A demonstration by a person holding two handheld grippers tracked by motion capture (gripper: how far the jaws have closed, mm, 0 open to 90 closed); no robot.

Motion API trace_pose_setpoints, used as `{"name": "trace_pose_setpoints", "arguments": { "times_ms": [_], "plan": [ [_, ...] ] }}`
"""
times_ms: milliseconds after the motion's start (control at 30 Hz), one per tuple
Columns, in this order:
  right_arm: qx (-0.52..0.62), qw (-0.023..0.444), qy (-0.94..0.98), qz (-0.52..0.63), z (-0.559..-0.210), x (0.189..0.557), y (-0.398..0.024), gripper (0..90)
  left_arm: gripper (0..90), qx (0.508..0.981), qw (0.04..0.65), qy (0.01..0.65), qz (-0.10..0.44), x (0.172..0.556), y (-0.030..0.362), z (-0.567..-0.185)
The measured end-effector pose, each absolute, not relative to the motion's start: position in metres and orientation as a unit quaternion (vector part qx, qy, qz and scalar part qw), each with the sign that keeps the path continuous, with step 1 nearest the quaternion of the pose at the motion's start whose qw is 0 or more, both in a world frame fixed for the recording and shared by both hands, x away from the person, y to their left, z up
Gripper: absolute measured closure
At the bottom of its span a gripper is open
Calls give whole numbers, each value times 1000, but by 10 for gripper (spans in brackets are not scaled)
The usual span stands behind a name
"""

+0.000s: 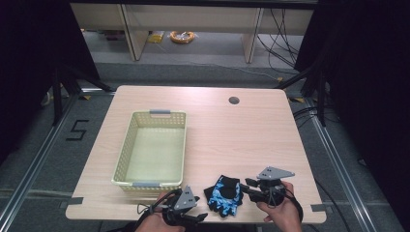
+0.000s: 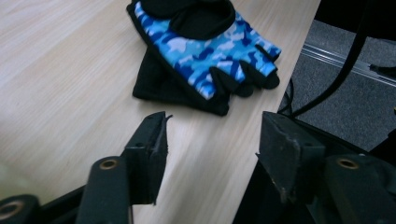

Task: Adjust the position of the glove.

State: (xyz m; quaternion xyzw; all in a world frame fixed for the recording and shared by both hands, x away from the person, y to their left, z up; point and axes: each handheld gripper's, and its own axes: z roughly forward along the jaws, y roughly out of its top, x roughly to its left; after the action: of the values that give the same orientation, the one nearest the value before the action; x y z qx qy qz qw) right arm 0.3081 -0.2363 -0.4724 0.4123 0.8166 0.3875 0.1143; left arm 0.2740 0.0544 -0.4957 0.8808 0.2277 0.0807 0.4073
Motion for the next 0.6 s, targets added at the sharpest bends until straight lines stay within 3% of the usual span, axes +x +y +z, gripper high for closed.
{"name": "trace_pose_setpoints", "arguments": {
  "times_ms": [367, 467, 600],
  "plan": [
    [461, 70, 796, 385, -490, 313, -223, 550, 549, 896, 385, 199, 96, 283, 33, -503],
    [454, 58, 802, 384, -496, 314, -220, 622, 624, 899, 379, 196, 103, 282, 30, -505],
    [460, 49, 805, 372, -499, 315, -218, 820, 722, 903, 372, 181, 116, 281, 28, -506]
  ]
}}
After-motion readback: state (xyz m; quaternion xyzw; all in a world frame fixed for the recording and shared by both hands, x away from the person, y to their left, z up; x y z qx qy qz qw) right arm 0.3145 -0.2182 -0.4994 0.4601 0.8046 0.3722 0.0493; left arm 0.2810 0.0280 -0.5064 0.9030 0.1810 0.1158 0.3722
